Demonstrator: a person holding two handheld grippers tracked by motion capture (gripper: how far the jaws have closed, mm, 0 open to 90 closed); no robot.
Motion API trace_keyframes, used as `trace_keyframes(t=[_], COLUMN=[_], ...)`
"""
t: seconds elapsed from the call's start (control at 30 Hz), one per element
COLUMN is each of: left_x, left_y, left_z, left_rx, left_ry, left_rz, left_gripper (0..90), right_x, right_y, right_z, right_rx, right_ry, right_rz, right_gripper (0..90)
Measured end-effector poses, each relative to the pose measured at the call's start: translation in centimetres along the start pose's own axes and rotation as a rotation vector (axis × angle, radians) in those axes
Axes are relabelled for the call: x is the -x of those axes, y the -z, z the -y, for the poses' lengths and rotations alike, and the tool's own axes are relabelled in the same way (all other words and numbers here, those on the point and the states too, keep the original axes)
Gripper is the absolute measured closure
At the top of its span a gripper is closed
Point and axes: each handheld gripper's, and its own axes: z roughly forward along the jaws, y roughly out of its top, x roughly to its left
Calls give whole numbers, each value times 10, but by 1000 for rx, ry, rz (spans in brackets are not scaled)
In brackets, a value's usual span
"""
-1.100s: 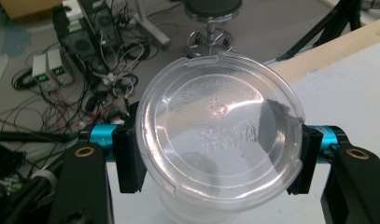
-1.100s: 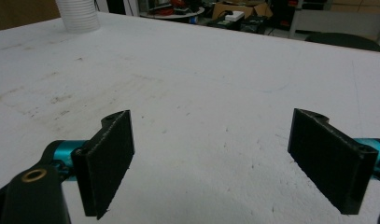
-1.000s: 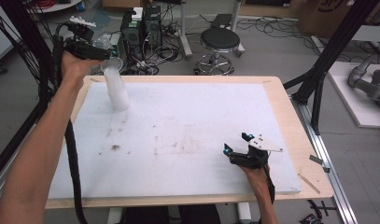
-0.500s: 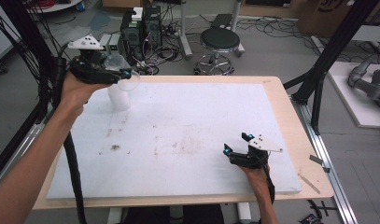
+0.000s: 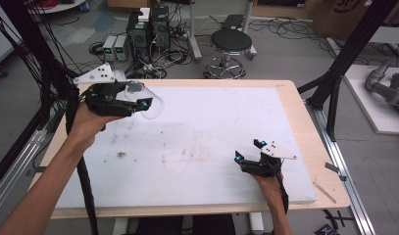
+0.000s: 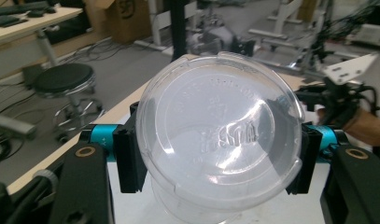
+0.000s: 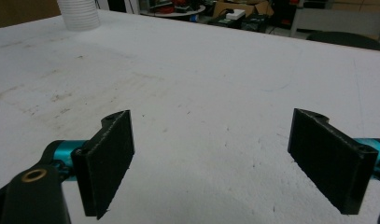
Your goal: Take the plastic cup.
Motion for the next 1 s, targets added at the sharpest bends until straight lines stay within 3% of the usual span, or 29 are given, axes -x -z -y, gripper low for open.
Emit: trace_keyframes(t=[0.1,0.27,0.6,0.8,1.0], left_x=[7,17,34,40,41], left_y=[-2,-6,-27,-38,-42], left_z=[7,19,52,65,71], left_rx=[28,67,115,128,122], left_ry=[-11,-22,7,10,13], left_rz=[65,128,277,334,336], left_gripper=[375,375,376,376,378], right_x=[1,1,1,1,2], right_y=[0,0,-1,-1,0], right_z=[0,0,0,0,0], right_rx=[-2,-2,-10,-6,0], right_ry=[6,6,8,5,-6], right_rz=[-3,-2,-4,-6,-5], right_gripper=[145,145,145,146,146])
